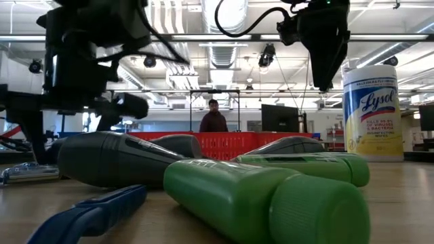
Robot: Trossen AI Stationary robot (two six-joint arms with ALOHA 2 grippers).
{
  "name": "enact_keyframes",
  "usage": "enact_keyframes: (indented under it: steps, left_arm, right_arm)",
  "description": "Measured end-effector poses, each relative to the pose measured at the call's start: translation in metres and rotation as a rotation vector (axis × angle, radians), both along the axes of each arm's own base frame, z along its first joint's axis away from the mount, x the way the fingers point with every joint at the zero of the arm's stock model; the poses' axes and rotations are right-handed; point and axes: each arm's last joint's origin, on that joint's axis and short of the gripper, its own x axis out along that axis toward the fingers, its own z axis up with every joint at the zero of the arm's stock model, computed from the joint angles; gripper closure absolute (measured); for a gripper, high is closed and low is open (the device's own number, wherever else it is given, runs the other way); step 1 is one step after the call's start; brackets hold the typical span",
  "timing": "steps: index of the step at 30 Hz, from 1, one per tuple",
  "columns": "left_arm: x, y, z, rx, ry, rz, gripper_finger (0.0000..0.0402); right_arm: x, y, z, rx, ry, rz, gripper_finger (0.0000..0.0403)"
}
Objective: Pick & Place Travel size toiletries
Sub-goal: Put the gray deodorant into the blue bin
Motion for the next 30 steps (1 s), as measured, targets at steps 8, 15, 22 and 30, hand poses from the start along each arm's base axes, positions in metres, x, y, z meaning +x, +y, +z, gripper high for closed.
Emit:
enact_keyframes:
  steps: [8,15,22,30]
  left_arm:
    - [0.000,0.001,0.026,0.015,0.011,0.112,0.0193]
    - [0.001,0.013,0.100,-0.058,-0.124,0.600,0.0193]
    - [-0.034,0.085,0.133,-0.241,-0.309,1.664,0.0193]
    - [-0.071,0.137,0.103,-0.409,-0.440,2.083,0.0193]
  right_arm:
    - [0.000,-0.001,0.001,-0.028,0.001,0.037,0.0067]
    - [-0.008,-0.001,0.013,-0.029,-0.050,0.043,0.0073]
    - [-0.021,-0.007,0.031,-0.086,-0.150,-0.083,0.0054]
    - [-0.025,-0.010,0.036,-0.096,-0.187,-0.162,0.0055]
